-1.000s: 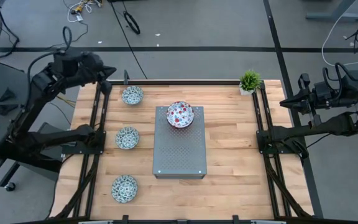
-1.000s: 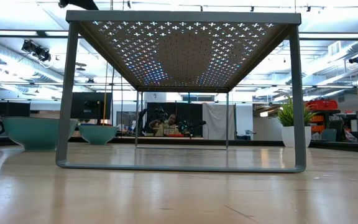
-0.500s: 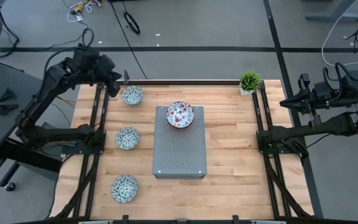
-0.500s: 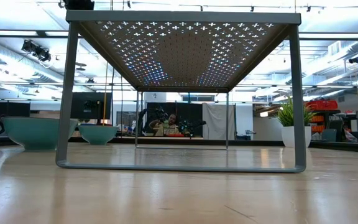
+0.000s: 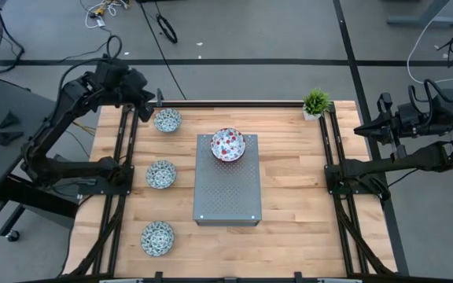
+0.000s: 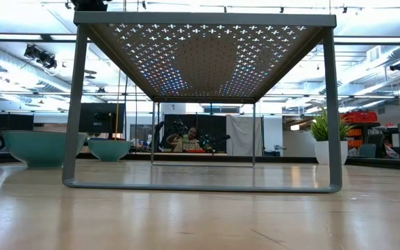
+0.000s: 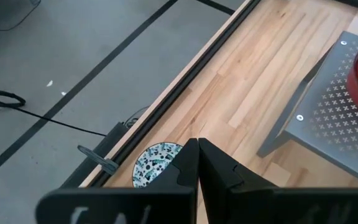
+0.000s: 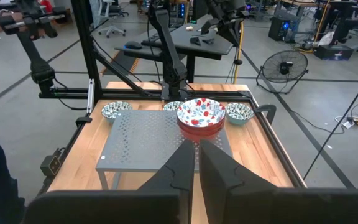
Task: Pick & Place Mini bowls
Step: Put the top green bowl on the shelf
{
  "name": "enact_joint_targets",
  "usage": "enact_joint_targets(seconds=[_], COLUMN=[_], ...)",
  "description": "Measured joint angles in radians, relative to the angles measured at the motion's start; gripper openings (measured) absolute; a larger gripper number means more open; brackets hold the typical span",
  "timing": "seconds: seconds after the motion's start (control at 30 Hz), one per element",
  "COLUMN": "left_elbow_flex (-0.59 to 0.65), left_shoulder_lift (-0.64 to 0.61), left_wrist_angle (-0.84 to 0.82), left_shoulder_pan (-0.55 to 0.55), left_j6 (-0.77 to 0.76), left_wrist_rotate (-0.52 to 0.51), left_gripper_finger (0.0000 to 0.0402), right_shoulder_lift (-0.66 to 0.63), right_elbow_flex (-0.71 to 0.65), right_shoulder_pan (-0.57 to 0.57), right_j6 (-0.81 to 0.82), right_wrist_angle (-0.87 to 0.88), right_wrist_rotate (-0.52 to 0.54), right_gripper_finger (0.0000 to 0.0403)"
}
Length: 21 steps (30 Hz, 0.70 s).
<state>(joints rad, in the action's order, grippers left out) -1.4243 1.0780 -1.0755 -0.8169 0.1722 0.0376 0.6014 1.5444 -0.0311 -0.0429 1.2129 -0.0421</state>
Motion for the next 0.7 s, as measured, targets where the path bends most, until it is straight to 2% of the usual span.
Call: enact_joint_targets(seconds=[0.7], left_elbow_flex=[0.011], left_shoulder_lift=[0.002], left_wrist_angle=[0.033], left_shoulder_pan=[0.000], left_j6=[0.025], left_wrist_rotate=[0.001], left_gripper_finger=[0.0010], right_shoulder_lift=[0.000], right_elbow_flex=[0.000], right_shoulder_pan=[0.000], right_j6=[0.000], right_wrist_angle=[0.000], right_wrist_rotate=[0.000], right_gripper_finger=[0.0029])
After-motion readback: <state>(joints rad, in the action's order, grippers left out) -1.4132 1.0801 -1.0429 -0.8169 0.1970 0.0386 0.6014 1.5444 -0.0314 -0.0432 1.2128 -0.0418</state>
